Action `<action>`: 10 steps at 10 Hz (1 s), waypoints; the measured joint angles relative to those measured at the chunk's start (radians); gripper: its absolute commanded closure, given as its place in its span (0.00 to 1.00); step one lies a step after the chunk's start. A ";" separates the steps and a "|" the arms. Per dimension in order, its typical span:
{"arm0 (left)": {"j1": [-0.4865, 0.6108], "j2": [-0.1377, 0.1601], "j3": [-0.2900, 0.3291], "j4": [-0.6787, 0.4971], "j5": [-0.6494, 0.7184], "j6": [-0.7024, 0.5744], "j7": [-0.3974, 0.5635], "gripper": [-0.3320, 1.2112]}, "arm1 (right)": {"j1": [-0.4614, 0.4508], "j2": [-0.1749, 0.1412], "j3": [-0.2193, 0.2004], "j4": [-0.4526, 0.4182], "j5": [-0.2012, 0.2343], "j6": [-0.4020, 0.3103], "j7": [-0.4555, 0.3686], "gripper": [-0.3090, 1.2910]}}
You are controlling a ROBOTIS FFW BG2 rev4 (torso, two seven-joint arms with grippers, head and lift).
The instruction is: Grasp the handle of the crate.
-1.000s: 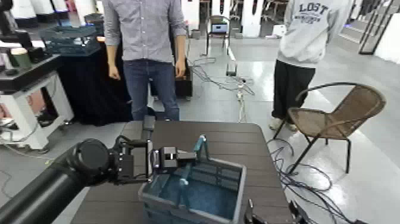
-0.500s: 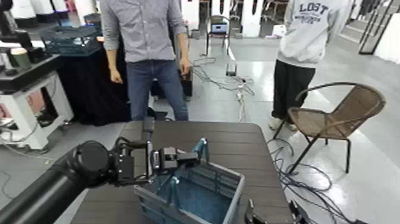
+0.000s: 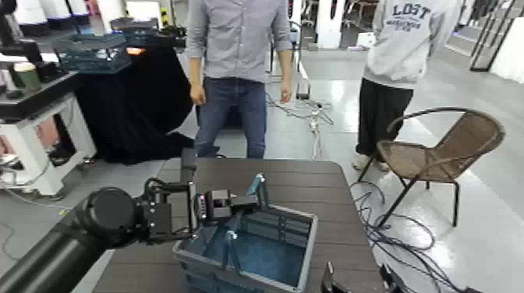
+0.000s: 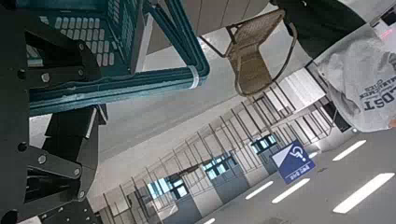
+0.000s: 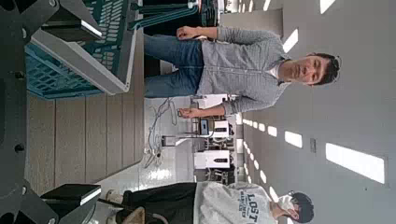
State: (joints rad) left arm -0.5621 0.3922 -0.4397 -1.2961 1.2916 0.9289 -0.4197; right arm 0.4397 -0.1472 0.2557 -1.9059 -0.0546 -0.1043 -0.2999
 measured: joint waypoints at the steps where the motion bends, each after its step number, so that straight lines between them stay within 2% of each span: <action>1: 0.035 0.001 0.037 -0.053 0.000 0.009 0.040 0.99 | 0.001 0.001 -0.001 -0.001 0.001 0.001 -0.001 0.29; 3: 0.132 0.001 0.130 -0.200 0.016 0.042 0.140 0.99 | 0.003 0.006 -0.006 -0.005 0.009 0.002 -0.003 0.29; 5: 0.206 -0.002 0.178 -0.294 0.076 0.072 0.192 0.99 | 0.004 0.010 -0.009 -0.006 0.015 0.001 -0.013 0.29; 10: 0.296 -0.017 0.194 -0.361 0.197 0.120 0.202 0.99 | 0.004 0.011 -0.009 -0.007 0.021 0.005 -0.022 0.29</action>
State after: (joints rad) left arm -0.2664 0.3750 -0.2461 -1.6568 1.4885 1.0484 -0.2178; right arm 0.4433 -0.1365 0.2467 -1.9129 -0.0339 -0.0991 -0.3222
